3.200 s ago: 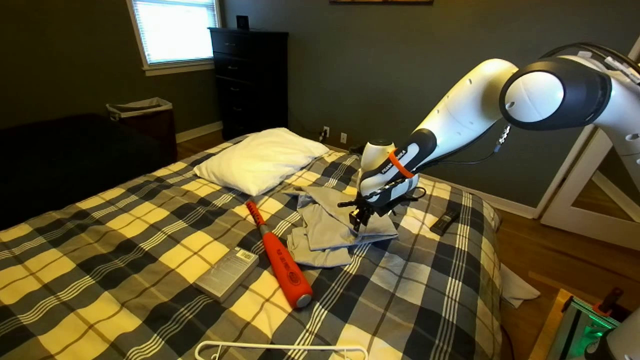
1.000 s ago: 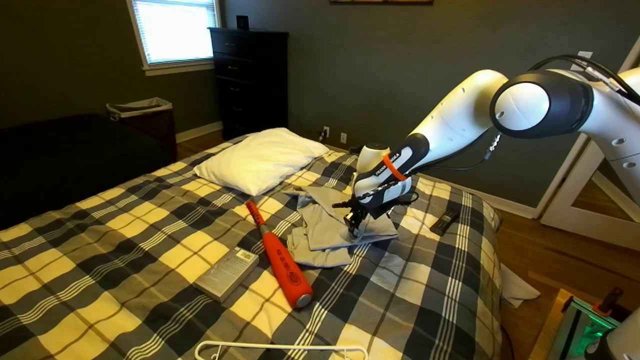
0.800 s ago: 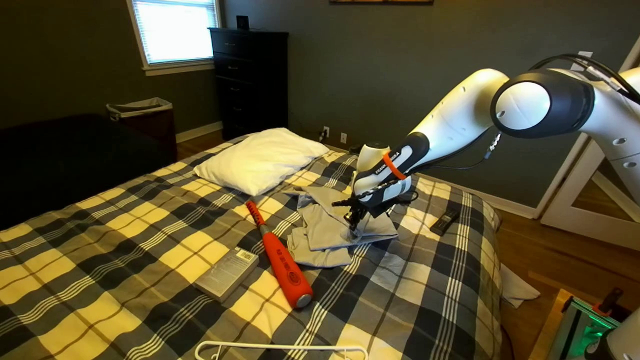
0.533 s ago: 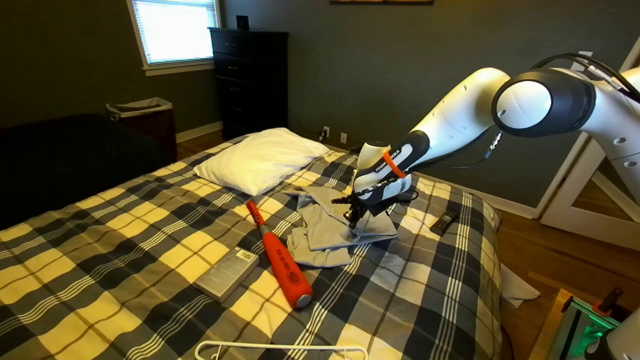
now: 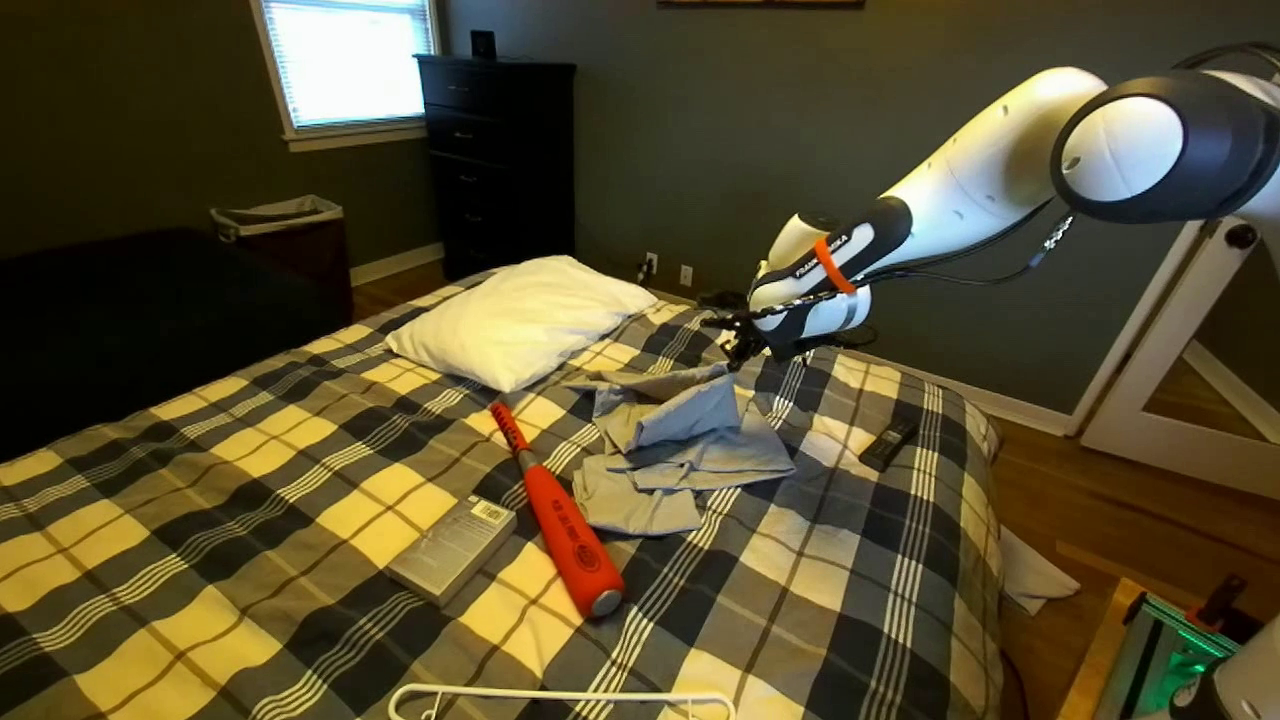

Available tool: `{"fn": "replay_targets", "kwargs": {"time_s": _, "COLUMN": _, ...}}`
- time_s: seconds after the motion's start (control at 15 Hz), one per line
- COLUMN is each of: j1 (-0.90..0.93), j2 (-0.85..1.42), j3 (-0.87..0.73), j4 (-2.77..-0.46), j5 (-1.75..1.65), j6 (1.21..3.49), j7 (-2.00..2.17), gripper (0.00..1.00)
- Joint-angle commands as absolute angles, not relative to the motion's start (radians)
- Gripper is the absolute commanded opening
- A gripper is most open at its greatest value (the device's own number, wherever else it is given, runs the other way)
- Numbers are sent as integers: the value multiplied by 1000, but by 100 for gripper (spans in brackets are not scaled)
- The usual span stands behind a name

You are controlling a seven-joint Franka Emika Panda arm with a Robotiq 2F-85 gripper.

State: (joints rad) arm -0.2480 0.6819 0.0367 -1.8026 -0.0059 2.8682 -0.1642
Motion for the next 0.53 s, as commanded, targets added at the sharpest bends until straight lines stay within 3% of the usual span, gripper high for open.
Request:
{"fn": "replay_targets", "kwargs": {"time_s": 0.0, "j1": -236, "j2": 684, "j3": 29, "j4": -1803, "j5": 4, "j6": 2866, "j7": -168, "gripper": 0}}
{"fn": "replay_targets", "kwargs": {"time_s": 0.2, "j1": -265, "j2": 675, "j3": 50, "j4": -1818, "j5": 58, "j6": 2998, "j7": -127, "gripper": 0}}
{"fn": "replay_targets", "kwargs": {"time_s": 0.47, "j1": -254, "j2": 678, "j3": 34, "j4": -1802, "j5": 38, "j6": 2985, "j7": -127, "gripper": 0}}
